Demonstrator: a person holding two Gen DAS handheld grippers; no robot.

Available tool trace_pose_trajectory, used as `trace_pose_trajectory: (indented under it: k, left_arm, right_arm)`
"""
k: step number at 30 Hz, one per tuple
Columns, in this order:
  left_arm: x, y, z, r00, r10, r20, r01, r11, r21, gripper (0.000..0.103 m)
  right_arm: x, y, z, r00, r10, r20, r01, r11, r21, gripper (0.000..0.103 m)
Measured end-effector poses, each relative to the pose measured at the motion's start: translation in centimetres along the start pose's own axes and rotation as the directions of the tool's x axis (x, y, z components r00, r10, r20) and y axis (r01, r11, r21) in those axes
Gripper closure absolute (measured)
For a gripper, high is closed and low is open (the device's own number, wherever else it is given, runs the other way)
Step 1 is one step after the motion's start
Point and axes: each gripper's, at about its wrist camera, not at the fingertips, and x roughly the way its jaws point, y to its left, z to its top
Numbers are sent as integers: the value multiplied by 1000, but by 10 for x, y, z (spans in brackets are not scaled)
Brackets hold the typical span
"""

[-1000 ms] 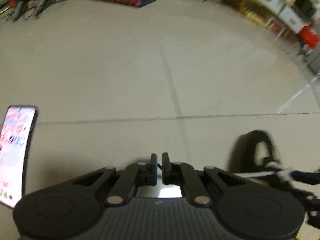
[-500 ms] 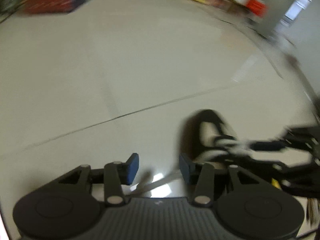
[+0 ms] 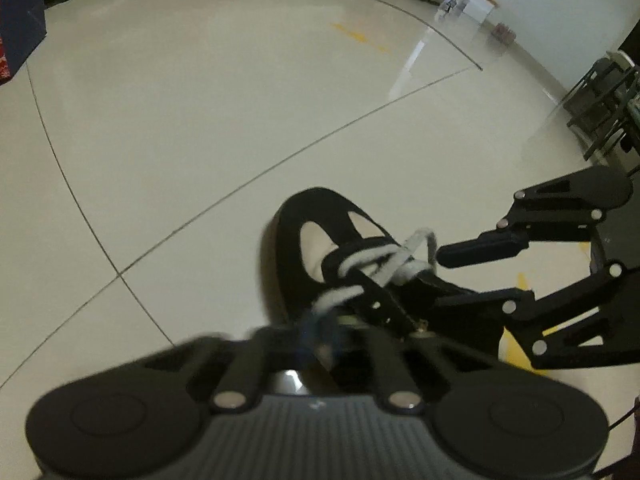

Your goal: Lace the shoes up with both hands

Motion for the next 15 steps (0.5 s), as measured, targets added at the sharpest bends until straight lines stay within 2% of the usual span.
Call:
trace_pose_trajectory:
  k: [6,15]
  left_arm:
    - [-2,-4,-12,997,69,-17,-69,998,-10,102]
    - [-10,35,-41,980,163,-109,-178,974,-140,102]
  right_arm:
    - [2,-3,-1,999,-31,-9,31,999,22,64]
    - [3,-8,-4,999,-43,-4,43,998,47,60]
